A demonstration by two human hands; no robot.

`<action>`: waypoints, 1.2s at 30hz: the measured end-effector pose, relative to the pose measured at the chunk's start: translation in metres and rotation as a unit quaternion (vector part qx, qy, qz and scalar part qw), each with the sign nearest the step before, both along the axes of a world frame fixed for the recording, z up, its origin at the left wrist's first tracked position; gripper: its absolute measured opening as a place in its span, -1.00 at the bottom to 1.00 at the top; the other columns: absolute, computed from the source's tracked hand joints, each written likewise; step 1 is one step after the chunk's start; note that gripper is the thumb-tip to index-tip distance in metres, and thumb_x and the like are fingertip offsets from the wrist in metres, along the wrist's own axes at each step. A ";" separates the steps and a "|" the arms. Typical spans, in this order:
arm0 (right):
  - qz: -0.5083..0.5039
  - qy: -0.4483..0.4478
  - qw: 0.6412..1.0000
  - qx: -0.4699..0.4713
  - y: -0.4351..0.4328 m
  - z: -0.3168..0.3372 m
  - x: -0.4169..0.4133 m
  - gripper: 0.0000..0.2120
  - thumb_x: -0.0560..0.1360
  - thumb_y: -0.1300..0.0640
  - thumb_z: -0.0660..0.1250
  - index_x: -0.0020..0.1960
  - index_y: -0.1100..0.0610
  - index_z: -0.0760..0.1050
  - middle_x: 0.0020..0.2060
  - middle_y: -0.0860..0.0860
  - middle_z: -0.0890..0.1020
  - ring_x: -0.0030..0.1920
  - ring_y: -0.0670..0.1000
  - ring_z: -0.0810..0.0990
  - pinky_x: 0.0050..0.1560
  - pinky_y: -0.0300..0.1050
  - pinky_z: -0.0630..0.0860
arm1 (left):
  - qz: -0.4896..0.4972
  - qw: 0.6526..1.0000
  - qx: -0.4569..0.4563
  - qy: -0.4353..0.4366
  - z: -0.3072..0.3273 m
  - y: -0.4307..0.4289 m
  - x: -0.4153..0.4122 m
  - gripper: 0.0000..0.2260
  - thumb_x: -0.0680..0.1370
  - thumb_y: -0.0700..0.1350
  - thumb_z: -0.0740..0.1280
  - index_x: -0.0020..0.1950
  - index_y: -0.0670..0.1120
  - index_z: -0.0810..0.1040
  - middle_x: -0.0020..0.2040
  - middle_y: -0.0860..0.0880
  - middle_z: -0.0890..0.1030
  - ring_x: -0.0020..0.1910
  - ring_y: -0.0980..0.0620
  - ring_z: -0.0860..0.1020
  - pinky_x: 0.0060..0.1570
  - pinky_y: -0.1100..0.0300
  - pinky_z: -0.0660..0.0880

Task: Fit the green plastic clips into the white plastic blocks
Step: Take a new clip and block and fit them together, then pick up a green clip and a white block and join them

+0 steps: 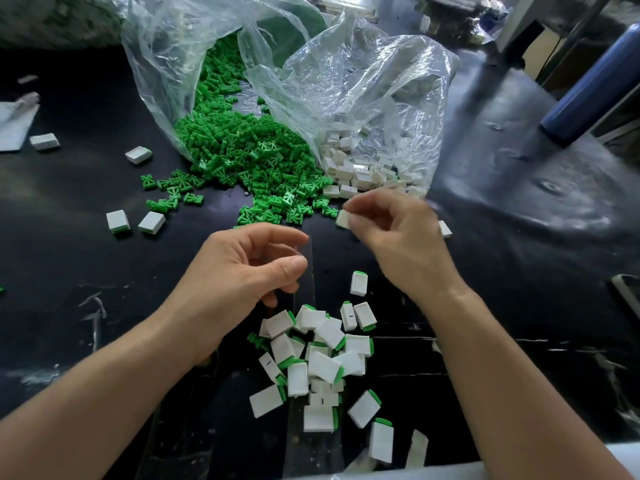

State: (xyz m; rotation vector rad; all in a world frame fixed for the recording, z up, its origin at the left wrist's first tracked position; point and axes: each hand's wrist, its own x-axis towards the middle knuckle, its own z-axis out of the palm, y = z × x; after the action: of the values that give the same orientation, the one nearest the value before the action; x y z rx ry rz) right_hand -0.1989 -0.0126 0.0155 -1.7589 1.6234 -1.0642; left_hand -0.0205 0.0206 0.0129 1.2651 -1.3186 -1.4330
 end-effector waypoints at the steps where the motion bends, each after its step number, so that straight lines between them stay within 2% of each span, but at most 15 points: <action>1: 0.038 -0.030 0.999 0.010 0.004 0.001 0.007 -0.83 0.43 0.24 0.39 -0.15 -0.03 0.55 -0.26 -0.15 0.60 -0.24 -0.21 0.55 -0.13 -0.37 0.47 | 0.009 1.000 0.003 0.006 0.000 -0.001 0.000 -0.77 0.34 -0.15 0.41 -0.03 0.00 0.61 -0.21 -0.04 0.68 -0.36 0.10 0.61 -0.43 0.32 0.51; 4: 0.107 -0.050 0.992 0.038 0.015 -0.001 0.025 -0.88 0.42 0.22 0.40 -0.13 0.03 0.52 -0.28 -0.06 0.59 -0.24 -0.08 0.57 -0.15 -0.22 0.53 | 0.012 1.000 0.010 0.019 0.001 -0.001 -0.001 -0.68 0.26 -0.09 0.39 0.01 -0.01 0.58 -0.24 -0.03 0.68 -0.36 0.09 0.62 -0.40 0.32 0.53; 6: 0.119 -0.044 0.991 0.049 0.017 -0.003 0.030 -0.91 0.46 0.19 0.36 -0.15 0.02 0.50 -0.27 0.02 0.60 -0.21 0.02 0.58 -0.11 -0.04 0.55 | 0.013 1.000 0.010 0.024 0.002 -0.001 -0.002 -0.75 0.26 -0.12 0.39 -0.08 -0.08 0.61 -0.33 -0.06 0.66 -0.43 0.10 0.59 -0.44 0.33 0.52; 8: 0.108 -0.025 0.993 0.040 0.017 -0.003 0.029 -0.95 0.50 0.14 0.31 -0.12 0.05 0.53 -0.29 0.00 0.60 -0.22 -0.02 0.57 -0.11 -0.06 0.53 | 0.018 0.999 0.014 0.027 0.002 -0.001 -0.001 -0.86 0.30 -0.17 0.40 -0.16 -0.10 0.62 -0.37 -0.10 0.65 -0.47 0.09 0.57 -0.47 0.32 0.51; 10: 0.062 0.043 0.997 0.006 0.013 -0.006 0.024 -0.89 0.51 0.10 0.29 -0.02 0.08 0.57 -0.26 -0.08 0.57 -0.21 -0.10 0.52 -0.11 -0.22 0.45 | 0.020 0.999 0.018 0.027 0.002 -0.001 0.000 -0.89 0.35 -0.29 0.41 -0.18 -0.11 0.61 -0.36 -0.12 0.65 -0.47 0.07 0.57 -0.47 0.31 0.52; 12: 0.009 0.149 0.989 -0.002 0.007 -0.010 0.018 -0.75 0.52 0.07 0.27 0.17 0.09 0.52 -0.06 -0.02 0.55 -0.01 -0.03 0.49 0.02 -0.19 0.34 | 0.018 0.999 0.019 0.024 0.003 -0.001 -0.001 -0.86 0.39 -0.36 0.39 -0.19 -0.13 0.60 -0.35 -0.13 0.66 -0.46 0.05 0.59 -0.46 0.29 0.53; 14: -0.013 0.228 0.973 0.037 0.001 -0.015 0.014 -0.62 0.54 0.04 0.23 0.34 0.05 0.38 0.10 0.04 0.47 0.16 0.05 0.40 0.10 -0.14 0.26 | 0.015 0.999 0.020 0.023 0.003 -0.001 -0.001 -0.86 0.40 -0.39 0.38 -0.18 -0.16 0.57 -0.33 -0.15 0.66 -0.44 0.03 0.60 -0.45 0.27 0.52; 16: -0.015 0.277 0.959 0.066 -0.003 -0.019 0.014 -0.57 0.55 0.02 0.21 0.40 0.02 0.29 0.17 0.06 0.41 0.23 0.07 0.35 0.14 -0.10 0.26 | 0.010 0.999 0.023 0.029 0.004 0.000 -0.001 -0.86 0.41 -0.40 0.36 -0.18 -0.18 0.54 -0.32 -0.15 0.67 -0.42 0.01 0.61 -0.44 0.26 0.53; 18: -0.019 0.295 0.953 0.062 -0.005 -0.021 0.014 -0.60 0.54 0.02 0.22 0.36 0.02 0.34 0.15 0.07 0.40 0.23 0.08 0.36 0.12 -0.08 0.30 | 0.005 0.999 0.029 0.037 0.004 0.000 0.000 -0.86 0.41 -0.39 0.36 -0.18 -0.17 0.51 -0.31 -0.14 0.67 -0.41 0.00 0.62 -0.43 0.24 0.54; 22: -0.037 0.278 0.960 0.025 -0.006 -0.020 0.013 -0.78 0.50 0.05 0.31 0.11 0.09 0.50 0.04 0.04 0.44 0.13 0.08 0.42 -0.05 -0.16 0.26 | 0.001 0.999 0.028 0.038 0.002 0.000 0.000 -0.86 0.40 -0.36 0.37 -0.21 -0.15 0.48 -0.29 -0.12 0.68 -0.39 0.00 0.63 -0.42 0.23 0.54; 26: -0.026 0.289 0.957 0.016 -0.008 -0.021 0.010 -0.82 0.54 0.06 0.25 0.06 0.13 0.51 -0.01 0.04 0.46 0.10 0.07 0.43 -0.10 -0.21 0.18 | -0.004 0.999 0.021 0.035 0.000 -0.001 0.000 -0.87 0.40 -0.35 0.37 -0.19 -0.13 0.52 -0.28 -0.09 0.69 -0.38 0.03 0.63 -0.42 0.27 0.54; 28: -0.031 0.272 0.962 0.004 -0.008 -0.019 0.007 -0.80 0.56 0.07 0.21 0.01 0.16 0.54 -0.10 0.03 0.47 0.03 0.09 0.47 -0.15 -0.20 0.17 | -0.003 0.999 0.019 0.033 -0.001 -0.001 0.000 -0.89 0.38 -0.33 0.39 -0.20 -0.14 0.55 -0.28 -0.08 0.69 -0.37 0.05 0.63 -0.42 0.29 0.55; 30: -0.044 0.220 0.975 0.000 -0.008 -0.014 0.002 -0.77 0.56 0.06 0.21 -0.09 0.18 0.56 -0.24 0.01 0.48 -0.09 0.09 0.49 -0.17 -0.15 0.23 | -0.001 0.999 0.019 0.036 0.000 -0.001 0.000 -0.89 0.31 -0.24 0.41 -0.20 -0.14 0.56 -0.29 -0.08 0.69 -0.37 0.05 0.63 -0.42 0.29 0.55; 32: -0.045 0.125 0.991 0.005 -0.006 -0.008 0.000 -0.73 0.54 0.03 0.24 -0.19 0.18 0.56 -0.41 -0.03 0.47 -0.27 0.02 0.47 -0.22 -0.12 0.29 | 0.001 0.999 0.020 0.040 0.001 -0.001 0.000 -0.83 0.24 -0.15 0.41 -0.21 -0.14 0.57 -0.29 -0.08 0.69 -0.36 0.05 0.63 -0.42 0.30 0.55; 36: 0.016 -0.053 0.998 0.041 0.006 0.001 0.011 -0.80 0.50 0.04 0.31 -0.30 0.01 0.50 -0.50 -0.10 0.51 -0.49 -0.20 0.46 -0.41 -0.33 0.41 | 0.008 0.999 0.022 0.040 0.002 -0.001 -0.001 -0.81 0.23 -0.10 0.40 -0.21 -0.14 0.57 -0.28 -0.09 0.69 -0.36 0.04 0.63 -0.42 0.30 0.54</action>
State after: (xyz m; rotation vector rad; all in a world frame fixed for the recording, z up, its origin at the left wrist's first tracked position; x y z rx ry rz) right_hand -0.1875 -0.0067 0.0163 -1.6422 1.5464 -1.0423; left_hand -0.0217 0.0199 0.0152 1.2317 -1.2271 -1.4933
